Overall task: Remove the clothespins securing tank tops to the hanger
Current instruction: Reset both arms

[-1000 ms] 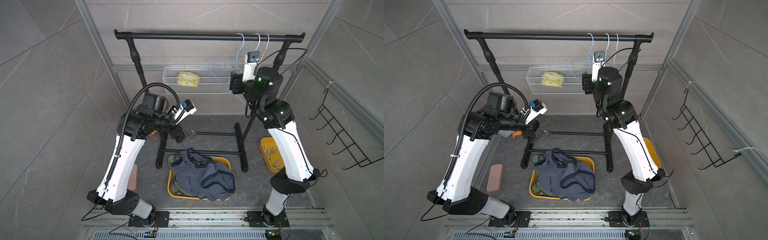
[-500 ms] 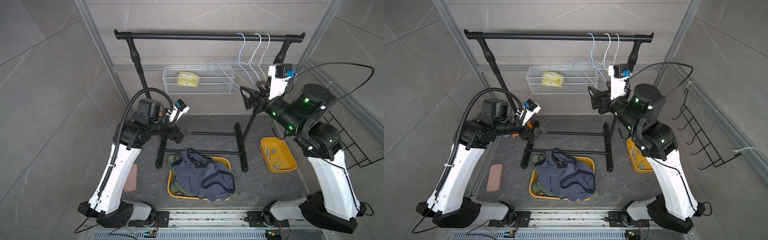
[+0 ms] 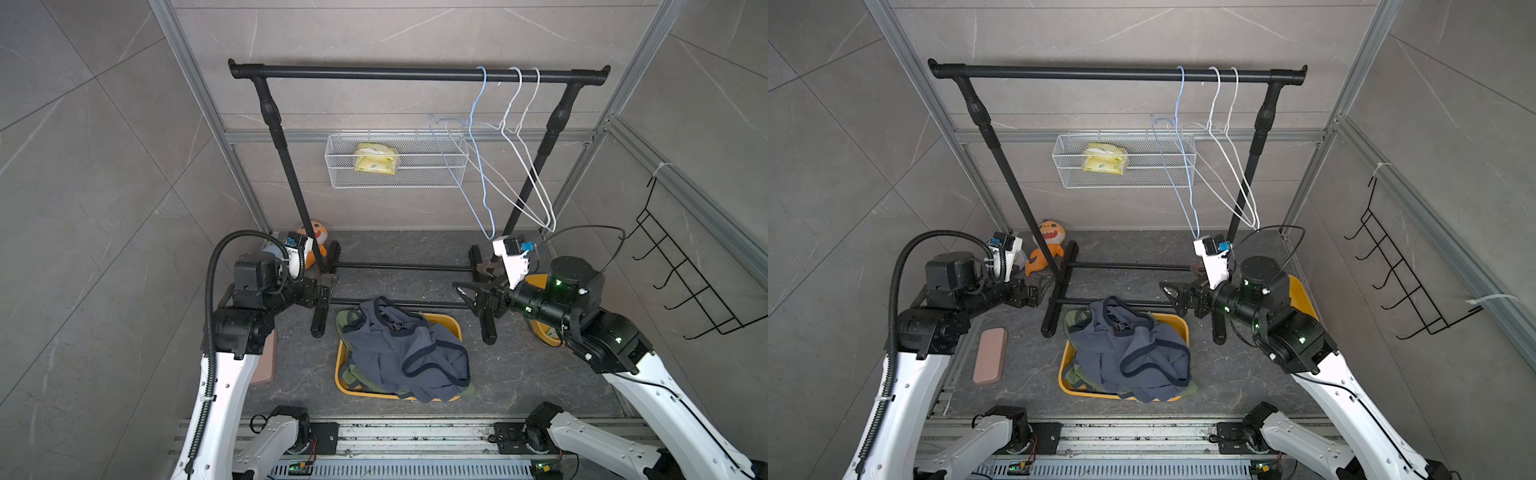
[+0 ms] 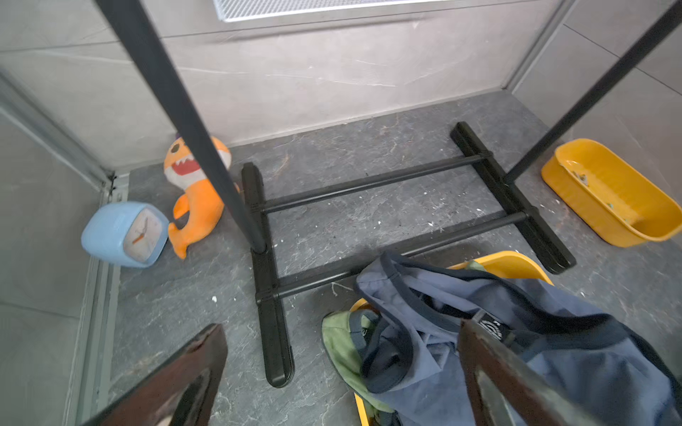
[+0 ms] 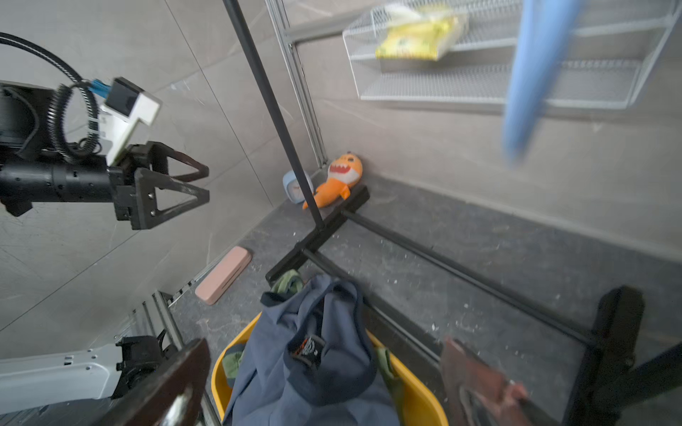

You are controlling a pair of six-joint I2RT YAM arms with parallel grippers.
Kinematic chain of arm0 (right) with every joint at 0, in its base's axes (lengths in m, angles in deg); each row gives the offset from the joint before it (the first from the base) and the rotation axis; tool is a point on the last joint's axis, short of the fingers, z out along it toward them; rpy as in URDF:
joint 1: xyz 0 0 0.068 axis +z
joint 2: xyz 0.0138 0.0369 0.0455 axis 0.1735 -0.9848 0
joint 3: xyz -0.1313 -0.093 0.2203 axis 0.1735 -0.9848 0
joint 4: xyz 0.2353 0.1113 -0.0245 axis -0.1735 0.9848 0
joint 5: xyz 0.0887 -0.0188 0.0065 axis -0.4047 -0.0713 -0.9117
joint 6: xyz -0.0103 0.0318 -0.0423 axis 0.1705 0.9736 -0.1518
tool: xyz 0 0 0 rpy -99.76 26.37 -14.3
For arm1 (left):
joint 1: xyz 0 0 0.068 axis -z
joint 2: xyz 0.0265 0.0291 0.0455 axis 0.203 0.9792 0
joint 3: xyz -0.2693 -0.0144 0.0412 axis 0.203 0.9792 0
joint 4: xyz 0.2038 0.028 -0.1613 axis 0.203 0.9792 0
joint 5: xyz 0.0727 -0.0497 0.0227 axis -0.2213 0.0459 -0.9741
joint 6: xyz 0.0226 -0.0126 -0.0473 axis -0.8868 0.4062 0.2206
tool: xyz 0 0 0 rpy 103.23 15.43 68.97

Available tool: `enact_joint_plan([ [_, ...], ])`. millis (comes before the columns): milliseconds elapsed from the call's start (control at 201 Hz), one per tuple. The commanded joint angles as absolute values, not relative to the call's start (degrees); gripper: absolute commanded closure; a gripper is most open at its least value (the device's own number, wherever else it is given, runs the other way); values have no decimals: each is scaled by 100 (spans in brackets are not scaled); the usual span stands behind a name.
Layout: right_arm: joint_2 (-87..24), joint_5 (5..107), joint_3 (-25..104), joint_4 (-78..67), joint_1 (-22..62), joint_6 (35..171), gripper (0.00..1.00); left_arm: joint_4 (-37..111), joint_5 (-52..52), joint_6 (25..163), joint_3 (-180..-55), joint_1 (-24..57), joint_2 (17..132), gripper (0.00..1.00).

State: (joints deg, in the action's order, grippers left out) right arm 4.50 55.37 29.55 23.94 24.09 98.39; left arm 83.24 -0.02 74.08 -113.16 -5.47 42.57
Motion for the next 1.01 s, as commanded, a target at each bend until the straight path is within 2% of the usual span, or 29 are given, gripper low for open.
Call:
enact_joint_plan([
  [0, 567, 6184, 2216, 2105, 2406, 10088, 0, 7192, -481, 8012, -10246, -753, 3879, 0],
  [179, 54, 7038, 1310, 1973, 2402, 9655, 0, 5601, -548, 8219, -8491, -917, 3638, 0],
  [313, 79, 8011, 470, 1001, 2380, 9459, 0, 4210, -790, 7738, -7561, -965, 4075, 0],
  [433, 168, 8804, -28, 275, 2365, 9191, 0, 2259, -876, 7607, -6588, -1119, 4541, 0],
  [617, 247, 8989, -331, -215, 1956, 9069, 0, 225, -633, 7440, -5747, -1463, 5440, 0],
  [697, 359, 9043, -567, -545, 1636, 9120, 0, -481, -717, 7463, -5659, -1578, 5861, 0],
  [821, 291, 8363, -884, -1096, 907, 9256, 0, -525, -400, 7804, -5964, -2008, 6340, 0],
  [901, 120, 8459, -1163, -1683, 615, 9367, 0, -746, -208, 7924, -6051, -2118, 6669, 0],
  [1000, -96, 9080, -1649, -2648, 283, 9646, 0, -1488, -117, 7954, -5992, -2129, 7315, 0],
])
